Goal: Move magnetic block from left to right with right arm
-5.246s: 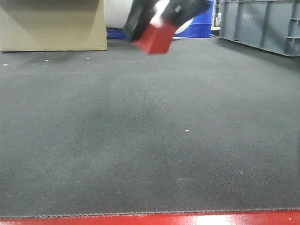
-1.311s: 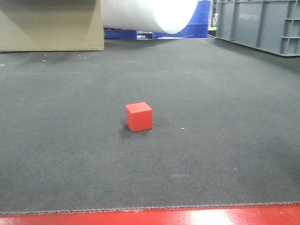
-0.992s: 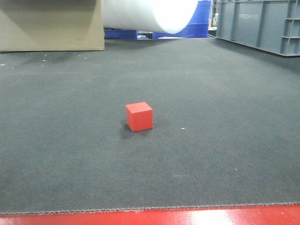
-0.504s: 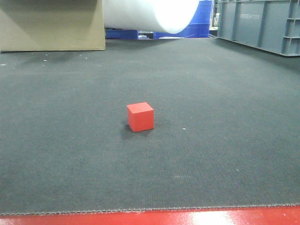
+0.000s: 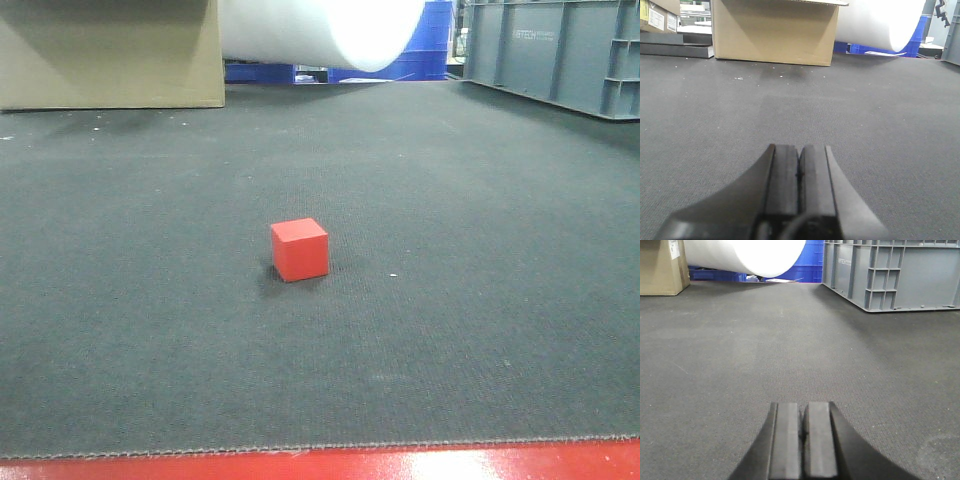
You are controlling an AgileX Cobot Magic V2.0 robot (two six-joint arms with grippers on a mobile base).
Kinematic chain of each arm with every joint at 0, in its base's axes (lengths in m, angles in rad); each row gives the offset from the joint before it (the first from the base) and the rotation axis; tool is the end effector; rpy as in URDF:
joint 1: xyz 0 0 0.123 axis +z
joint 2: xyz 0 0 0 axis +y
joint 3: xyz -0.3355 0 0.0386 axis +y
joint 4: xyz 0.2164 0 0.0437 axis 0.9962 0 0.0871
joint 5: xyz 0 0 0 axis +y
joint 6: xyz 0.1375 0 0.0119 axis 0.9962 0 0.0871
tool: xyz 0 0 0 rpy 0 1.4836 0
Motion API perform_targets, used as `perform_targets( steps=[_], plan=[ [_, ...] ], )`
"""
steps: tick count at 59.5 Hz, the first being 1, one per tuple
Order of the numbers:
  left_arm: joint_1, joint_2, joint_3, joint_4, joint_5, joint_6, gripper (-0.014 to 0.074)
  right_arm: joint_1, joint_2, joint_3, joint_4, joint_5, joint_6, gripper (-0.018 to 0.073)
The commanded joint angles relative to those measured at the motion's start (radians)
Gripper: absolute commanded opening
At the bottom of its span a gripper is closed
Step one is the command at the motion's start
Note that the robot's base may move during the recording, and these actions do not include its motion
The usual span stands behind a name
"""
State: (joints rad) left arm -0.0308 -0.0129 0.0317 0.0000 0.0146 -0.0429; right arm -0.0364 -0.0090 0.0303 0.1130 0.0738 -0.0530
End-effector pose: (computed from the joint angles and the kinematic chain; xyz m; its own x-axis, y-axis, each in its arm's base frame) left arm 0.0190 -0.0006 0.2042 0.0524 -0.0445 -0.9976 0.0331 0.9985 -0.0428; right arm 0.0195 0.0005 0.1965 -0.0057 0.0599 -0.9982 0.0285 0.9978 0.0597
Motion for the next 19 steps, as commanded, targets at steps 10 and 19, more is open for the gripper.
perform_targets(
  steps=[10, 19],
  plan=[
    [-0.004, -0.014, 0.01, 0.0, -0.09, -0.004, -0.0116, -0.007, -0.02, -0.005, -0.008, -0.085, -0.003, 0.0055],
    [-0.004, -0.014, 0.01, 0.0, -0.09, -0.004, -0.0116, -0.007, -0.02, -0.005, -0.008, -0.085, -0.003, 0.0055]
  ],
)
